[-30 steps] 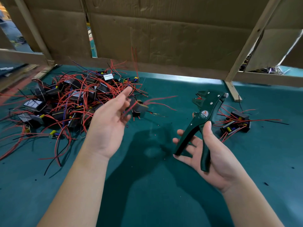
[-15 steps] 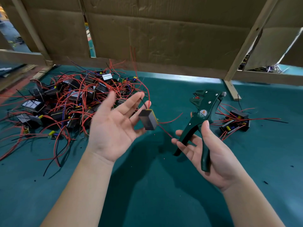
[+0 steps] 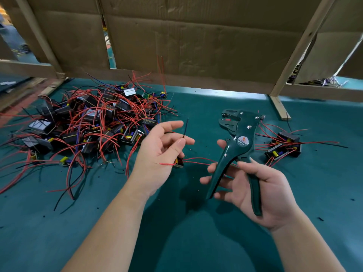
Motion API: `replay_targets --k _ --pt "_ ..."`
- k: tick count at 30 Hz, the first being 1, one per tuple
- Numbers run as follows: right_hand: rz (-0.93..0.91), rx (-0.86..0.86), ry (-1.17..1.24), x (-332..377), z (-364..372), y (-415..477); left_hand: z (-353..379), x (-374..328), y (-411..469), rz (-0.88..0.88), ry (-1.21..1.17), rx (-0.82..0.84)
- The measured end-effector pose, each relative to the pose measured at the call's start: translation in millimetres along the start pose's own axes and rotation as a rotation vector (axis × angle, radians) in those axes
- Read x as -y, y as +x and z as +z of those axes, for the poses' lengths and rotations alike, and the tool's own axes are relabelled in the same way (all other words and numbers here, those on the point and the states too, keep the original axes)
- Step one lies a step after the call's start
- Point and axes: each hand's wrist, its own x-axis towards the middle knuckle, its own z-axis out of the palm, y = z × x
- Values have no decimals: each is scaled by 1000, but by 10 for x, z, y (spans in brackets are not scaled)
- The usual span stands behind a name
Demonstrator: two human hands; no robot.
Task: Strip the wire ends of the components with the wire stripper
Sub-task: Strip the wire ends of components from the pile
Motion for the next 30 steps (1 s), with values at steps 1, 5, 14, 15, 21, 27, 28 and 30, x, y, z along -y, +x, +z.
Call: replay_targets --k 1,5,14,15,21,27,28,30 --pt "-2 19 -8 4 4 -7 -4 8 -2 1 18 6" --pt "0 106 -4 12 36 -15 14 14 -8 -29 -25 -23" --pt "-20 71 122 117 -24 -47 -62 -49 -8 -429 -633 297" --pt "-39 57 128 152 -39 -64 -106 -34 -2 -430 -751 334" --pt "-186 -52 209 309 -129 -146 -236 52 107 -453 -975 220" --pt "-189 -108 134 315 -187 -133 -103 -11 6 -282 -506 165" --pt "-167 -114 106 306 -191 -122 -64 -31 -5 -263 -434 169" --pt "-107 -117 42 278 -204 -109 -14 -58 -32 -237 -326 181"
